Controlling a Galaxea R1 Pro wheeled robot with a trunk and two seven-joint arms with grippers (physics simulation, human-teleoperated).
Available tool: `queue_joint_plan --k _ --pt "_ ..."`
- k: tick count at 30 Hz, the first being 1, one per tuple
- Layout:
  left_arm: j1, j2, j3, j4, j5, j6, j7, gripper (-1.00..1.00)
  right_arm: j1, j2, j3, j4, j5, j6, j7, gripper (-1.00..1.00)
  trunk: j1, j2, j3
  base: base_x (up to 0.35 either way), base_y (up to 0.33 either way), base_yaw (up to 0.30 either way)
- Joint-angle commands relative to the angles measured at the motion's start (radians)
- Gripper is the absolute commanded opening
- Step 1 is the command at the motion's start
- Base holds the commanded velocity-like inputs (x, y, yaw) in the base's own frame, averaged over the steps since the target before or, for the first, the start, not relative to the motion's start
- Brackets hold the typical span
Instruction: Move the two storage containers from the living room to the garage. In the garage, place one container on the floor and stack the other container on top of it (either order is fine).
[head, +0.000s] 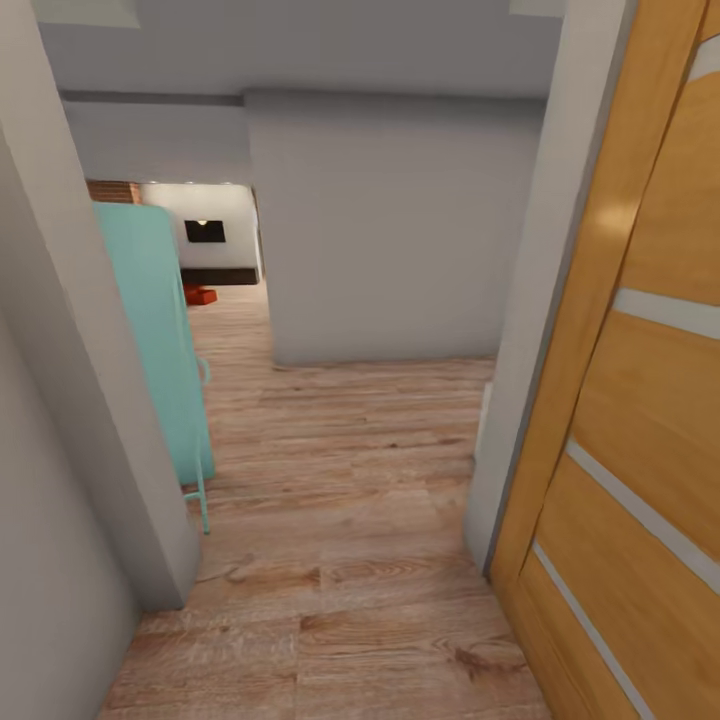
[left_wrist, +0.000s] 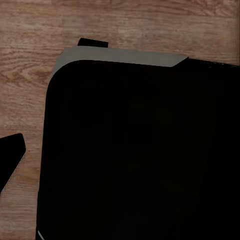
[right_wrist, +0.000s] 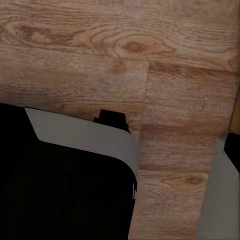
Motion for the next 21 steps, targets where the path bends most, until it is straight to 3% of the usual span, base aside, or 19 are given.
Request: queue_joint_plan --k 1,21 --pt "0.0 0.0 0.001 0.0 0.008 -0.003 -0.001 1.0 0.0 0.0 0.008 0.0 -0.009 -0.002 -0.003 1.0 0.001 0.0 -0.001 0.322 0.0 0.0" --pt "0.0 0.0 0.001 0.0 0.007 -0.003 0.0 1.0 0.0 0.0 0.007 0.0 -0.009 -0.002 -0.003 1.0 0.001 0.0 -0.001 0.322 0.0 0.0"
